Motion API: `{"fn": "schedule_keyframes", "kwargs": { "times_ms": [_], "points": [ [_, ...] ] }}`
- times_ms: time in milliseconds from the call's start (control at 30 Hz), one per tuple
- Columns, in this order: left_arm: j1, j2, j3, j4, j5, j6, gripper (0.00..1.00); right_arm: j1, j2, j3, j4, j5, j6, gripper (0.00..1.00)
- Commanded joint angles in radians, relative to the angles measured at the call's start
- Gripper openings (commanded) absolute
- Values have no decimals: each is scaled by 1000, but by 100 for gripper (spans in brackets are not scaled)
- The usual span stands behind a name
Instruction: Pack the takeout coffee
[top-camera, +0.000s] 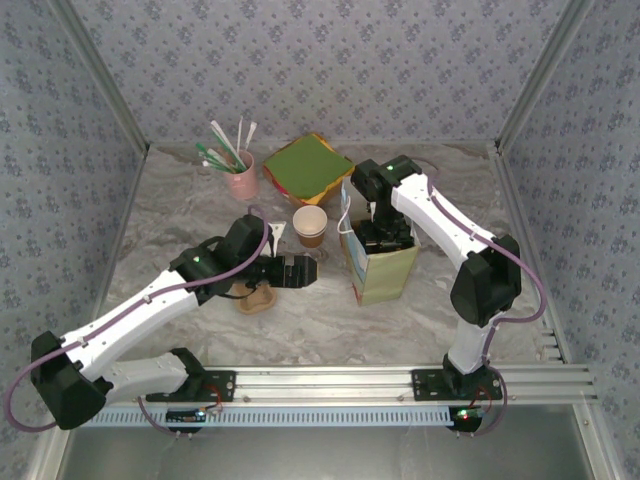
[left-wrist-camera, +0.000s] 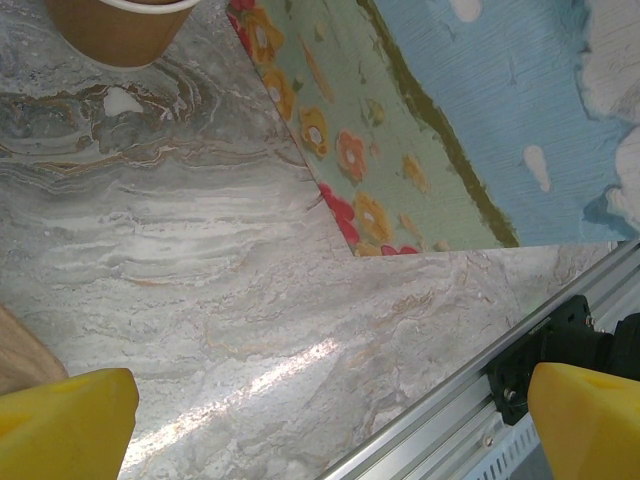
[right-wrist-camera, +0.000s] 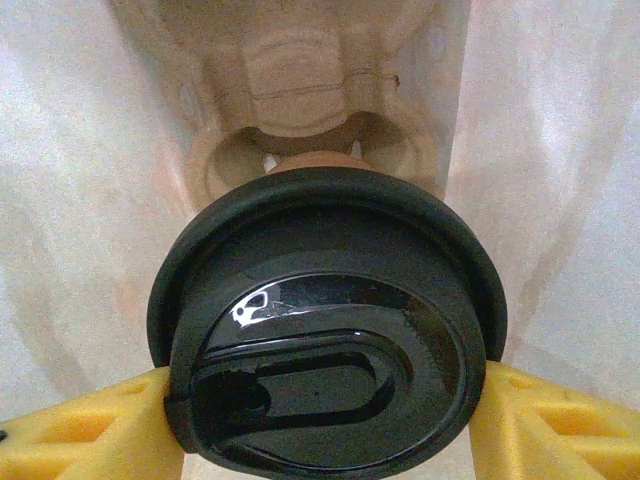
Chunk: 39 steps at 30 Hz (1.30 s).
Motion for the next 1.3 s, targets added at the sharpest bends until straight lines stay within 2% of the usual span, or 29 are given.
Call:
{"fn": "schedule_keyframes", "kwargs": {
  "times_ms": [0, 1267],
  "points": [
    [-8, 0, 44, 12, -9, -5, 100, -1, -22, -9, -14, 5, 1, 67],
    [-9, -10, 37, 7, -12, -10, 100, -2, -27, -56, 35, 10, 1, 67]
  ]
}}
